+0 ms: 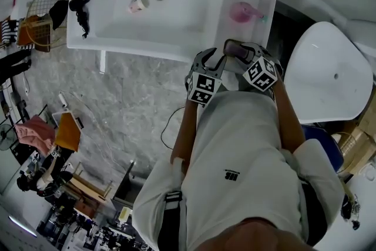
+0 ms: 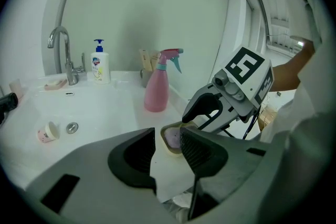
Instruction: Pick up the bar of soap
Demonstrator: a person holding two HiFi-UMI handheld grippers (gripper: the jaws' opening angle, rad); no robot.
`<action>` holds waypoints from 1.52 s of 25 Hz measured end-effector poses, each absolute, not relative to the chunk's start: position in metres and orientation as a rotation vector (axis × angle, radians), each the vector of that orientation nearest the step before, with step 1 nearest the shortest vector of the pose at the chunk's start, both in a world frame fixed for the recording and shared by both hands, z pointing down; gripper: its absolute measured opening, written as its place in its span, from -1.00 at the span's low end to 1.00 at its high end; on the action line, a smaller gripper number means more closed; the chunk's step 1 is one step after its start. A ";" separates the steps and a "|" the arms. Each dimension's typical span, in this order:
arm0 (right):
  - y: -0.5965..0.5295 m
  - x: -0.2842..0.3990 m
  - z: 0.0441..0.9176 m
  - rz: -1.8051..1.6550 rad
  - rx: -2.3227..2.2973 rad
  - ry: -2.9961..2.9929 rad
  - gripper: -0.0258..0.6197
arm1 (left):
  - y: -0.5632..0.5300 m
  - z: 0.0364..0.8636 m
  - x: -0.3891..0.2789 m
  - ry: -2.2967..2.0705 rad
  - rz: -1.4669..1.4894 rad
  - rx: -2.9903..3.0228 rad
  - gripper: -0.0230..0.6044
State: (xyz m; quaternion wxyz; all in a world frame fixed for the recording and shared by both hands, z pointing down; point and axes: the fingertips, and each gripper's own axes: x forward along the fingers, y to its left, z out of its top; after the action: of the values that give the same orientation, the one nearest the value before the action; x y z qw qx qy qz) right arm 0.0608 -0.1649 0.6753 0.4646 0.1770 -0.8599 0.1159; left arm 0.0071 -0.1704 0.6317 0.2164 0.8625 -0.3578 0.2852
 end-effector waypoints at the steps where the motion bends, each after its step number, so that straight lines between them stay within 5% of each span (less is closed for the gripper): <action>1: -0.165 0.059 0.676 0.284 0.423 -2.115 -0.31 | -0.171 0.632 0.007 -0.997 0.789 2.387 -0.41; 38: -0.166 0.049 0.703 0.430 0.311 -1.988 -0.28 | -0.173 0.646 -0.009 -1.070 0.785 2.288 -0.41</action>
State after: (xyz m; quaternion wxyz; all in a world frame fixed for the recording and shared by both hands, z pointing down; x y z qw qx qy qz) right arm 0.0485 -0.1665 0.7028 0.5157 0.1295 -0.8278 0.1790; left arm -0.0086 -0.1729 0.6460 0.2456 0.8386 -0.3921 0.2876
